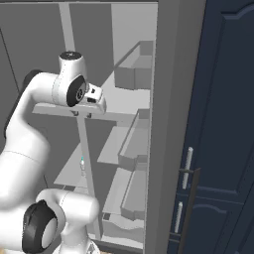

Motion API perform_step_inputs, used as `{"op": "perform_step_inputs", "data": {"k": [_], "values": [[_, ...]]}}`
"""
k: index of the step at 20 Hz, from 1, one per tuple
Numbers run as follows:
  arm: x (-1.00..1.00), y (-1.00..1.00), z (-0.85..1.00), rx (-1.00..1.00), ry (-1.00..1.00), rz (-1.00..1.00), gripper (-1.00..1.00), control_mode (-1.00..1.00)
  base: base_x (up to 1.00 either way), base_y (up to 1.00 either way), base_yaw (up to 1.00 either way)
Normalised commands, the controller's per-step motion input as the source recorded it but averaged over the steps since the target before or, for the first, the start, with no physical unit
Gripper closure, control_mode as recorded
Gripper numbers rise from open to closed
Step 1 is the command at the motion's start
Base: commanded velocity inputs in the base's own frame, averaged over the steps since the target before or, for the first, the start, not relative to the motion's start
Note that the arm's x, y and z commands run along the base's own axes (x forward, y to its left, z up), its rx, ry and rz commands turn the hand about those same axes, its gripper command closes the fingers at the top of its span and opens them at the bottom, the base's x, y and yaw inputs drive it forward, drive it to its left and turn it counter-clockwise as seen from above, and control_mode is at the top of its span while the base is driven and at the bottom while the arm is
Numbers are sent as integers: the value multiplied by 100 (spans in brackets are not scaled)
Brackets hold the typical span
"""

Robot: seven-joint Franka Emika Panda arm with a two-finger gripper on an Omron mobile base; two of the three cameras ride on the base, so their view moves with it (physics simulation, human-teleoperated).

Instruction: Pick up the frozen steak from the freezer, place it on any shelf in the fridge, and close the fridge and freezer doors when done.

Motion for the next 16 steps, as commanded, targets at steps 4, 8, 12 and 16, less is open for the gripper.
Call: {"op": "perform_step_inputs", "data": {"k": [4,8,12,16], "values": [[49,0,-12,0,0,0,-100,-100,0,0,0],[40,0,-4,0,1,0,-100,-100,0,0,0],[2,0,0,0,0,0,-100,-100,0,0,0],[0,0,0,0,0,0,-100,-100,0,0,0]]}}
